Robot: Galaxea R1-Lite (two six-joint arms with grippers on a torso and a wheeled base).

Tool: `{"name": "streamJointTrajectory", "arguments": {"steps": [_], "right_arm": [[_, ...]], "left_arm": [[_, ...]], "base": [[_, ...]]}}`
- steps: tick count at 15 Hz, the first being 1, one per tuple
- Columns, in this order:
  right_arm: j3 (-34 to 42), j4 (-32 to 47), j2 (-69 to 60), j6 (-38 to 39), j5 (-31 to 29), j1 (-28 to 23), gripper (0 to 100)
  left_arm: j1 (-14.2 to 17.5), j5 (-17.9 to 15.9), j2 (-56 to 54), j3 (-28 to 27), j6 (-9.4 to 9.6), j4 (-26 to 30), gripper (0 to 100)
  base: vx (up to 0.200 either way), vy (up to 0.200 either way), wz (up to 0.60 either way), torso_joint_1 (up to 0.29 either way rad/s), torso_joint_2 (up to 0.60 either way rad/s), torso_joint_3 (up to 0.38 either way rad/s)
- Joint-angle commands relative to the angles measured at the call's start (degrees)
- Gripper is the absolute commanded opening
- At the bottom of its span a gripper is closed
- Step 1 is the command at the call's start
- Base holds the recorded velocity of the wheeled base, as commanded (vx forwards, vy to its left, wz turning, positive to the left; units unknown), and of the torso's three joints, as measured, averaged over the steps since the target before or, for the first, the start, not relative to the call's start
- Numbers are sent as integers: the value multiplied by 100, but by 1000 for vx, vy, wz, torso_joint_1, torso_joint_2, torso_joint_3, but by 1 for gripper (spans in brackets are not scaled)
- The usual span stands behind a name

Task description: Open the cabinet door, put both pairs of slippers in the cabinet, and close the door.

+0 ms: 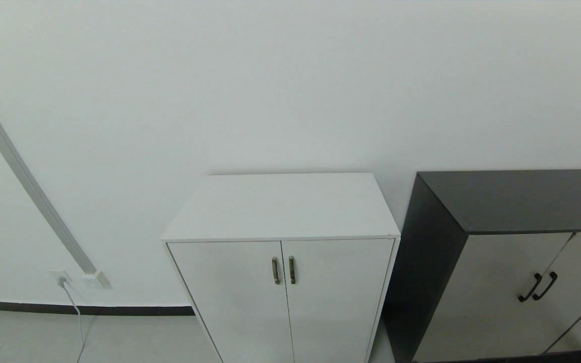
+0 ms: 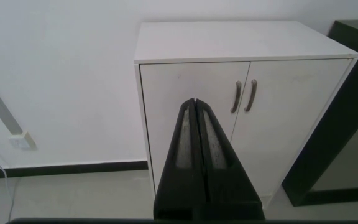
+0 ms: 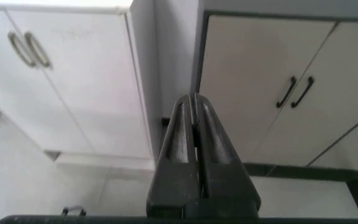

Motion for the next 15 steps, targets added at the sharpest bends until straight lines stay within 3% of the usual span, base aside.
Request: {"name": "streamJointTrajectory", "arguments": {"steps": [1,5,10,15], "right_arm": [[12,6,-464,-2,2,-78,0],[12,-12,-833,33,-16,-263,0],[21,-38,-833,657,-33,-263,0],[21,-38,-842,613,-33,-263,0]], "left_arm": [[2,1,7,1,-2,4,0],[2,1,7,1,7,4,0],[2,1,7,1,7,4,0],[2,1,7,1,24,4,0]], "base": [[0,0,0,0,0,0],[0,0,0,0,0,0],[0,0,0,0,0,0],[0,0,0,0,0,0]]}}
